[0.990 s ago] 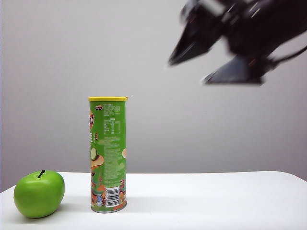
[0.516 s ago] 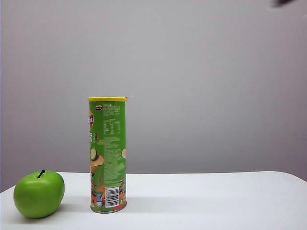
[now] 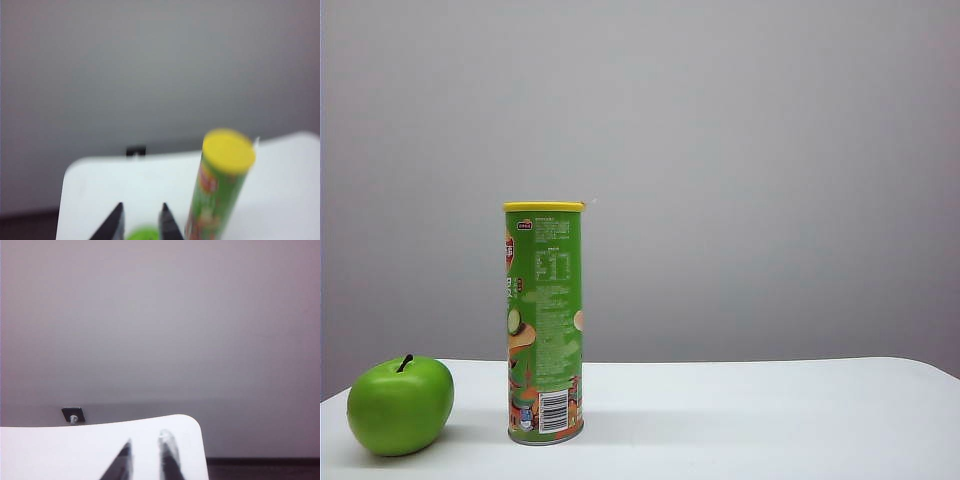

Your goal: Pick up the green bucket of chips from the desk, place it near the apple, and finally stand it up.

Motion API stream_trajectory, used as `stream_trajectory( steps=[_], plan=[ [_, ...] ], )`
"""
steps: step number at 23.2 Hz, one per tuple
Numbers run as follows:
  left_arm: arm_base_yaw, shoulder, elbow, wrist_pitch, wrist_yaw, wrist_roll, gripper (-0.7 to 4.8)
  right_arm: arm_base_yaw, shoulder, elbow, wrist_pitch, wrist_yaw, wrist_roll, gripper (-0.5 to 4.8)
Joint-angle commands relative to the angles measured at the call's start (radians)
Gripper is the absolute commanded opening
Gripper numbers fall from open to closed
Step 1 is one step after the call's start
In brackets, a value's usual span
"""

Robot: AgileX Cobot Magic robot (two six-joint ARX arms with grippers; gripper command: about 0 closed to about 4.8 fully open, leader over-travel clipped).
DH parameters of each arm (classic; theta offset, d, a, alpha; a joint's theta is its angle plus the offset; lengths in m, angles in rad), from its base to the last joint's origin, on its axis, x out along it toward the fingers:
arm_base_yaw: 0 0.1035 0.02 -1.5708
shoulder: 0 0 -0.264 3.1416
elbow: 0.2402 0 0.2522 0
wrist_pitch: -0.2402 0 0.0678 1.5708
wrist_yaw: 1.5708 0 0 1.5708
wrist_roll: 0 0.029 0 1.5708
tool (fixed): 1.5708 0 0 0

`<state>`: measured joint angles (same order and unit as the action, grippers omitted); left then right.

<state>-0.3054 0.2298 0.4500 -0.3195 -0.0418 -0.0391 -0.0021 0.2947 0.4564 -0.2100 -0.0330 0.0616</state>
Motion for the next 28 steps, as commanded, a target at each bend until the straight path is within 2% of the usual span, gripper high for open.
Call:
stream_trajectory(
  steps=[1,6,11,13,15,17,18,19,20,22,24,26,28],
  plan=[
    [0.001,0.048,-0.037,0.169,-0.011,0.047,1.06,-0.055,0.002,-0.054,0.126,-0.085,0.055,1.03],
    [0.001,0.153,-0.062,0.280,0.001,0.048,1.06,-0.086,0.001,-0.127,0.264,-0.148,0.184,1.03],
    [0.024,0.236,-0.069,0.347,0.039,0.057,1.06,-0.067,0.000,-0.142,0.296,-0.151,0.175,1.03],
    [0.107,0.244,-0.079,0.384,0.135,-0.003,1.06,-0.066,-0.010,-0.142,0.301,-0.150,0.166,1.03],
    [0.238,0.231,-0.084,0.325,0.205,-0.053,1.05,-0.066,-0.032,-0.143,0.299,-0.149,0.166,1.03],
    [0.314,0.214,-0.086,0.262,0.220,-0.047,1.05,-0.066,-0.054,-0.145,0.294,-0.150,0.168,1.03],
    [0.389,0.187,-0.088,0.228,0.296,-0.063,1.03,-0.066,-0.072,-0.148,0.290,-0.150,0.175,1.03],
    [0.410,0.173,-0.089,0.228,0.338,-0.070,1.00,-0.066,-0.084,-0.148,0.278,-0.150,0.174,0.99],
    [0.427,0.153,-0.090,0.227,0.374,-0.069,0.89,-0.065,-0.093,-0.150,0.263,-0.150,0.174,0.74],
    [0.429,0.108,-0.101,0.222,0.351,-0.061,0.51,-0.064,-0.123,-0.185,0.264,-0.170,0.180,-0.06],
    [0.429,0.075,-0.125,0.220,0.323,-0.070,0.51,-0.062,-0.149,-0.226,0.276,-0.167,0.212,-0.05],
    [0.428,0.042,-0.159,0.217,0.319,-0.073,0.19,-0.052,-0.190,-0.289,0.298,-0.167,0.267,-0.05],
    [0.429,-0.008,-0.214,0.225,0.303,-0.068,0.14,-0.021,-0.266,-0.381,0.348,-0.130,0.326,-0.05]
  ],
)
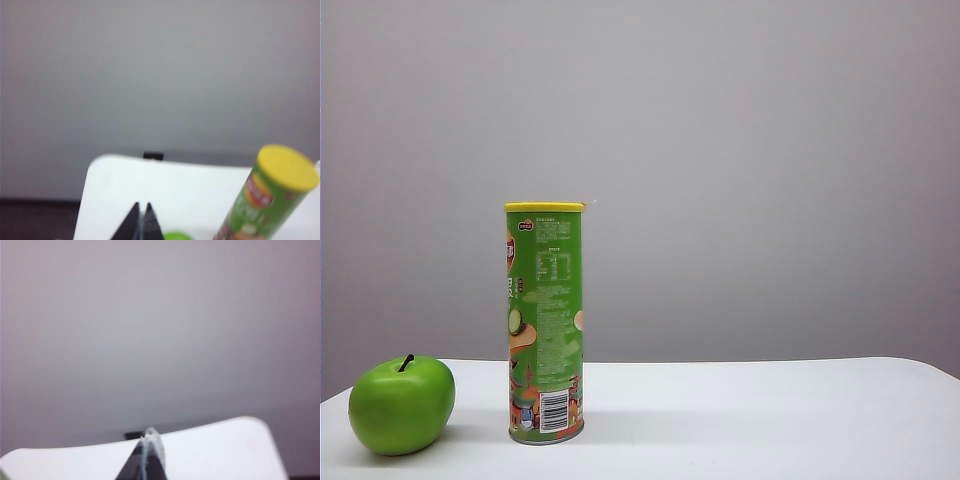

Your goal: Pick up the green bucket of chips from the desk, place it near the apple, and finally stand it up.

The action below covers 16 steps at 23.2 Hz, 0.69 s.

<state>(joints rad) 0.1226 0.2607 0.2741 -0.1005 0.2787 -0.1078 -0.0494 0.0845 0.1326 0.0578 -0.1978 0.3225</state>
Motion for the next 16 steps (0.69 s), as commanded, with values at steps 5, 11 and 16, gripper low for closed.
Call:
stream_trajectory(
  steps=[5,11,16],
  plan=[
    [0.000,-0.179,-0.171,0.048,-0.030,0.006,-0.05,0.175,-0.082,-0.132,0.076,0.176,-0.158,-0.05],
    [0.000,-0.260,-0.267,0.029,-0.035,0.029,-0.05,0.316,-0.083,-0.132,-0.079,0.427,-0.294,-0.05],
    [0.001,-0.260,-0.268,-0.008,-0.084,0.074,-0.05,0.336,-0.072,-0.132,-0.219,0.454,-0.288,-0.05]
  ],
)
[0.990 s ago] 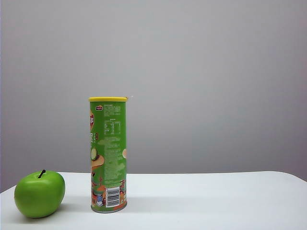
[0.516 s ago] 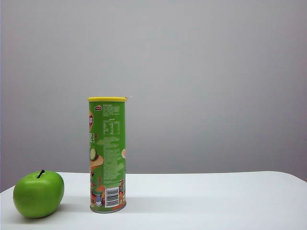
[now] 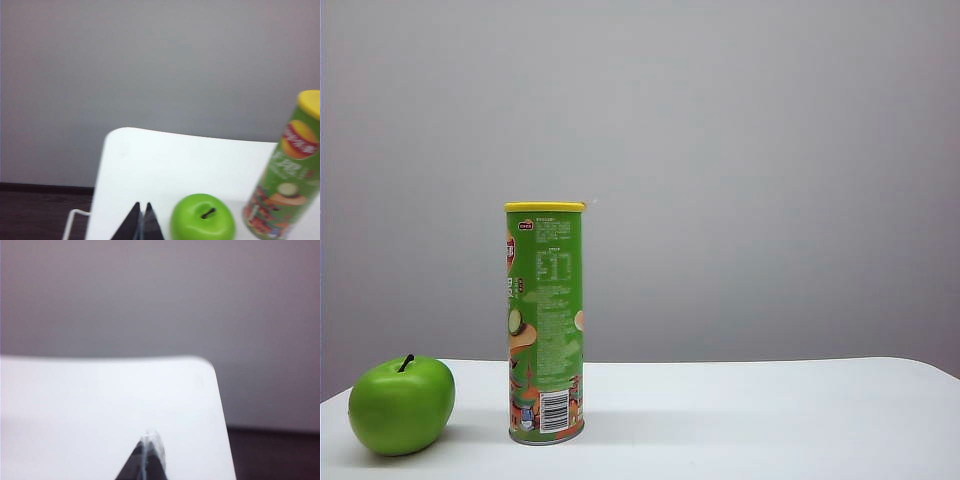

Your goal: Pick up the green bucket of chips from the desk, place it near the apple, and finally stand it up.

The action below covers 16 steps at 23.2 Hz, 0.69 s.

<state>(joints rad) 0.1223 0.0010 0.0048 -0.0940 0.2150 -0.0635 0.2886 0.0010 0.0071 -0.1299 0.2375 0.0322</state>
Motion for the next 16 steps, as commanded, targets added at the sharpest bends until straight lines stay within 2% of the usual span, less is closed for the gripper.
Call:
stream_trajectory(
  steps=[1,4,5,9,10,16],
  plan=[
    [0.001,0.000,0.002,-0.026,-0.019,0.029,-0.05,-0.002,0.011,-0.006,-0.033,0.018,0.005,-0.05],
    [0.001,0.000,0.002,-0.052,0.026,0.044,0.00,-0.002,0.010,-0.006,-0.033,0.002,0.027,0.00],
    [0.001,0.000,0.002,-0.062,0.056,0.064,0.30,-0.002,0.010,-0.006,-0.035,-0.016,0.027,0.00],
    [0.002,0.000,0.002,-0.064,-0.006,0.055,0.25,-0.002,0.010,-0.006,-0.037,-0.023,0.027,-0.01],
    [0.002,0.000,0.002,-0.062,-0.010,0.024,0.25,-0.002,0.010,-0.006,-0.036,-0.028,0.027,-0.01],
    [0.002,0.000,0.002,-0.037,-0.012,-0.027,0.26,-0.002,0.009,-0.006,-0.034,-0.030,0.048,-0.01]
  ],
)
